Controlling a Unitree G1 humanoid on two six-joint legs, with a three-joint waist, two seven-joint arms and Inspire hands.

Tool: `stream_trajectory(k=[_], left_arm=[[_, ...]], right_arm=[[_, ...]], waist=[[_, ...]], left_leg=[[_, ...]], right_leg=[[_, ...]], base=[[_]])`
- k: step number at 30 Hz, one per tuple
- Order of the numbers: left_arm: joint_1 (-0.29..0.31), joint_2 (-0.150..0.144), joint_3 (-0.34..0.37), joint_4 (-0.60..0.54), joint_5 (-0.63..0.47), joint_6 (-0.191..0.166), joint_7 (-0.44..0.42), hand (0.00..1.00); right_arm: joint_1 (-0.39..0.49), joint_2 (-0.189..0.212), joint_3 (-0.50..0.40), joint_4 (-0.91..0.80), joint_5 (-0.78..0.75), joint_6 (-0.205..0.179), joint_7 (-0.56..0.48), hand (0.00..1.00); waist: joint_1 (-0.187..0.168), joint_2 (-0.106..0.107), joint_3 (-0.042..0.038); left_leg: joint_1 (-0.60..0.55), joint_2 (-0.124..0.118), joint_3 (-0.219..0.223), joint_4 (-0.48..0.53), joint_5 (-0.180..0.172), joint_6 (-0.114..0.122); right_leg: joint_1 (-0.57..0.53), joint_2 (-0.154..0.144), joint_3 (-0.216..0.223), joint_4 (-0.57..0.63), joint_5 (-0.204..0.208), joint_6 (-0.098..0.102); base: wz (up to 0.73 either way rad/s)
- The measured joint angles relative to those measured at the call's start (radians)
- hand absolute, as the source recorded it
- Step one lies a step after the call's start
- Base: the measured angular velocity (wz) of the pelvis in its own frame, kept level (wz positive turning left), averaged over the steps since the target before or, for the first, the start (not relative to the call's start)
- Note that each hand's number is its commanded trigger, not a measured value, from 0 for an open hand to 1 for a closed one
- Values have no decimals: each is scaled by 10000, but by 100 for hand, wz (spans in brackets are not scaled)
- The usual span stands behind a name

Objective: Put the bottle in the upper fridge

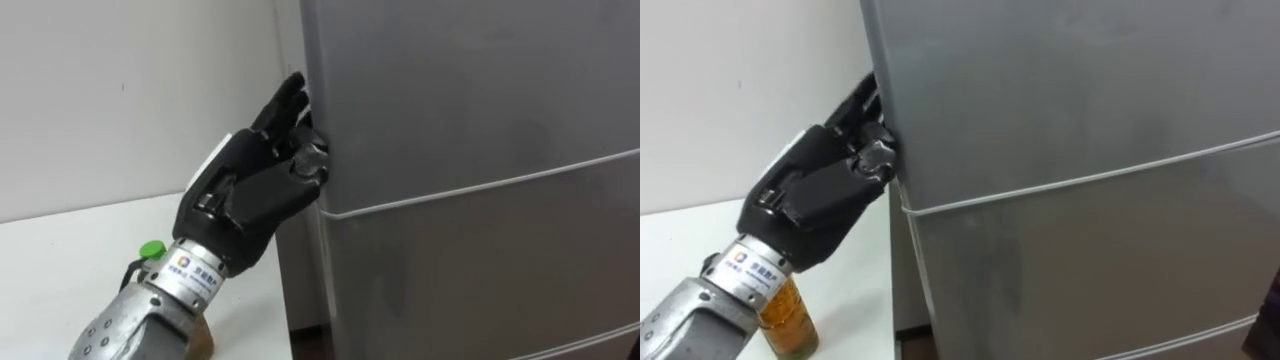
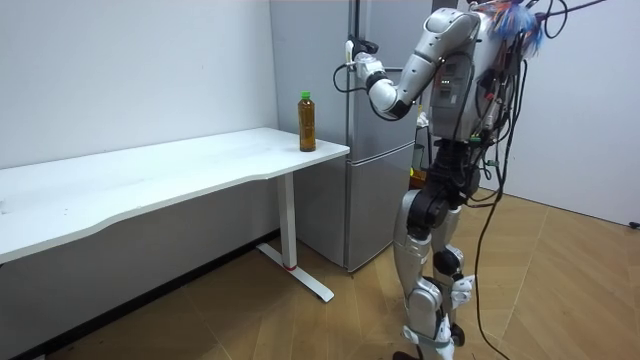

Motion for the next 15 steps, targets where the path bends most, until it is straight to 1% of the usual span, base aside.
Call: stream_trajectory(k=[3, 4, 7, 10, 15], left_arm=[[46, -17, -369, -1, 138, -71, -229, 0], [148, -60, -368, 0, 195, -154, -273, 0], [413, -59, -405, 0, 196, -357, -437, 0], [572, -59, -487, 0, 195, -385, -530, 0], [627, -56, -526, 0, 195, -414, -644, 0]], right_arm=[[-2, -25, 74, 81, 8, -44, 46, 0], [-35, -26, 80, 185, 17, -63, 53, 0], [-112, -33, 77, 345, 26, -150, 129, 0], [-142, -35, 84, 370, 28, -163, 137, 0], [-192, -35, 92, 403, 27, -237, 163, 0]], waist=[[-5, 7, 4], [-9, 7, 4], [-40, 8, 3], [-41, 4, 5], [-39, -15, 16]], left_leg=[[-6, -2, 22, 32, 0, 0], [-6, -3, 33, 46, 0, 0], [-4, -3, 35, 57, 0, 0], [-1, -3, 35, 62, 0, 0], [1, -7, 35, 61, 0, 0]], right_leg=[[-1, -8, 4, 6, 0, 0], [0, -11, 10, 8, 0, 0], [16, -13, 6, 9, 0, 0], [25, -16, 0, 16, 0, 0], [32, -22, -5, 18, 0, 0]], base=[[0], [0], [0], [0], [0]])
